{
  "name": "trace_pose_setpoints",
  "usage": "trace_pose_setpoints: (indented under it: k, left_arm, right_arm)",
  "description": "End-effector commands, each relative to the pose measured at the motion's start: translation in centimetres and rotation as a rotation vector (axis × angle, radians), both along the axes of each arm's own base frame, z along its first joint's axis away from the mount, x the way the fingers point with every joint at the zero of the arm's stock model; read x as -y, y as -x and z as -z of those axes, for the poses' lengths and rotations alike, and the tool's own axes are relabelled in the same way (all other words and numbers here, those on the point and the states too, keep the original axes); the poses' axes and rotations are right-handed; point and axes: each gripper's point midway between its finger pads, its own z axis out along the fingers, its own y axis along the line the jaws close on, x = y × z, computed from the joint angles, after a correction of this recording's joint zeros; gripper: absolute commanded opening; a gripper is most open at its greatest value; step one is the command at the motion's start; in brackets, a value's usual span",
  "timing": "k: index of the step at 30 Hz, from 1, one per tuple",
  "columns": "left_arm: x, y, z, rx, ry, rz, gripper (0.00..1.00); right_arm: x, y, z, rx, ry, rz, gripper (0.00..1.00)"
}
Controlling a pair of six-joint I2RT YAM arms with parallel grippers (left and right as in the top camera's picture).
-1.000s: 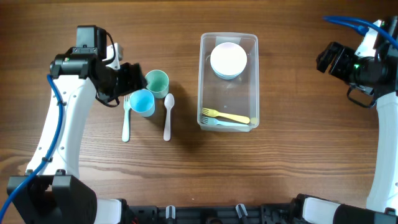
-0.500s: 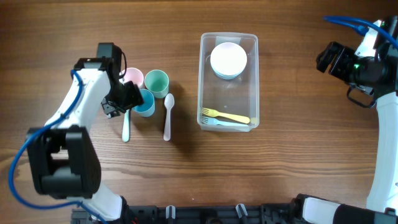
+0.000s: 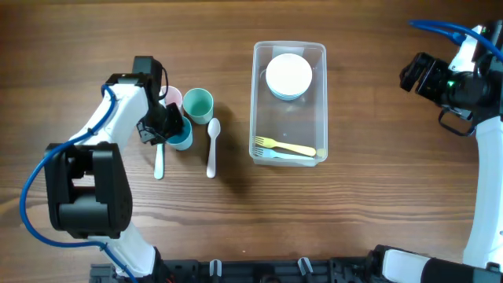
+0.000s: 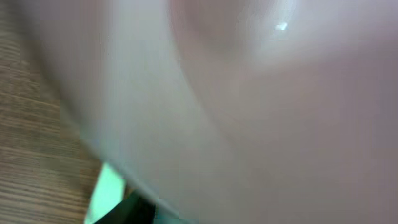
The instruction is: Pack container
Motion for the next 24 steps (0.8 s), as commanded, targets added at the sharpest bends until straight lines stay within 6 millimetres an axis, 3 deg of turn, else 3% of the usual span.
trace_pose_setpoints:
  k: [1, 4, 6, 12, 15, 17, 20, 22, 24]
  left_arm:
    - [1.4, -0.3, -3.1, 0.091, 0.020, 0.040, 0.40]
    - [1.1, 0.1, -3.5, 0.082, 0.005, 0.035, 0.31]
    - [1.1, 0.3, -3.5, 0.073, 0.004, 0.035, 0.15]
    - [0.7, 0.8, -3.4, 0.055, -0.016, 0.035, 0.04]
    - [0.6, 1.8, -3.9, 0.025, -0.021, 0.039, 0.04]
    - [0.7, 3.0, -5.7, 0.019, -0.016, 0.041, 0.04]
    - [3.0, 3.5, -11.8, 0.160, 0.056, 0.087, 0.04]
    - [5.9, 2.6, -17.5, 0.381, 0.113, 0.167, 0.04]
    - [10.3, 1.4, -22.4, 0.627, 0.173, 0.290, 0.04]
  right_arm:
    - [-0.2, 0.0, 0.5, -0.011, -0.022, 0.003, 1.00]
    - [-0.2, 0.0, 0.5, -0.011, -0.022, 0.003, 1.00]
    - [-0.2, 0.0, 0.5, -0.011, -0.022, 0.004, 1.00]
    - [-0.2, 0.0, 0.5, -0.011, -0.022, 0.003, 1.00]
    - [-0.2, 0.0, 0.5, -0.011, -0.022, 0.003, 1.00]
    - [-0.2, 0.0, 0.5, -0.011, -0.022, 0.004, 1.00]
    - [-0.2, 0.0, 0.5, -0.011, -0.022, 0.003, 1.00]
    - [-0.2, 0.0, 0.5, -0.011, -0.022, 0.004, 1.00]
    - [-0.2, 0.0, 0.5, -0.011, -0.022, 0.004, 1.00]
